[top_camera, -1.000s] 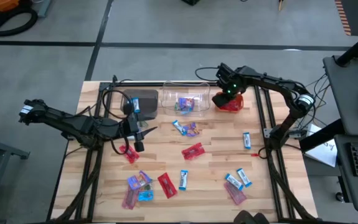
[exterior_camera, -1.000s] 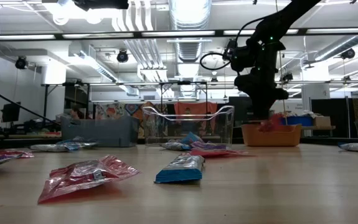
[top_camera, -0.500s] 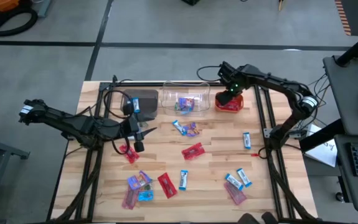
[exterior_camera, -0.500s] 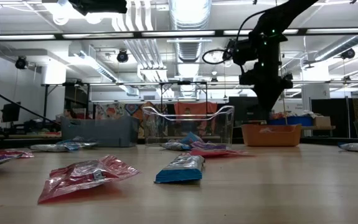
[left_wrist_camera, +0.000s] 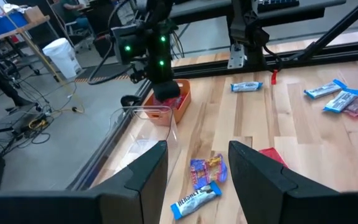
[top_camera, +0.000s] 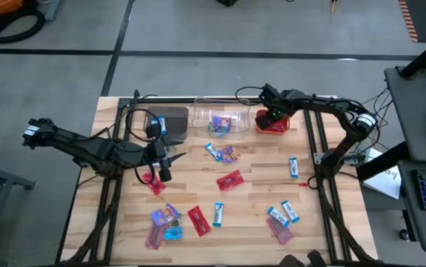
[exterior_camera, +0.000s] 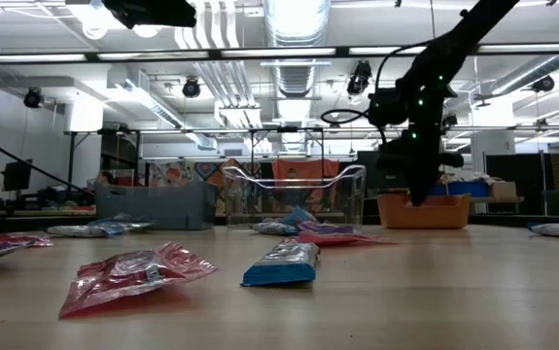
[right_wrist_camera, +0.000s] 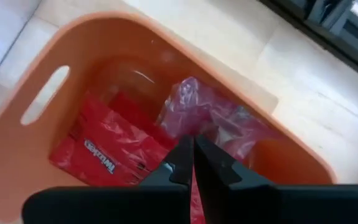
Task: Sort candy
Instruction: Put the red candy into the orange bin
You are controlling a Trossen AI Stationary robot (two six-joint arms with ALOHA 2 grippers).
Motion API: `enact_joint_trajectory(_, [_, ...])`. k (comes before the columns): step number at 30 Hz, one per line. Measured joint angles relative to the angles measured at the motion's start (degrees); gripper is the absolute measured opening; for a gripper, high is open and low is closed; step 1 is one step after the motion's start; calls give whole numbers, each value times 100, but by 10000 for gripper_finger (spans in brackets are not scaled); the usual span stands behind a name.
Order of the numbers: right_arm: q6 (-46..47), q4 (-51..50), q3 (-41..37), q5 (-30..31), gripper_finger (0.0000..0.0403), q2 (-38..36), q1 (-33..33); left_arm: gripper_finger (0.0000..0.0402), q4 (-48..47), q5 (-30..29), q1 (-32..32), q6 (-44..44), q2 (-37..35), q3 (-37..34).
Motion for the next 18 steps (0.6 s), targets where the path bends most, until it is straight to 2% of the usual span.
enact_joint_trajectory(10, [13,505,-438,126,9,-2,0,153,6,2,1,-1,0,0])
enact_joint_trajectory(18, [-114,520,-368,123,9,-14,0,153,-3,2,1,-2,0,0])
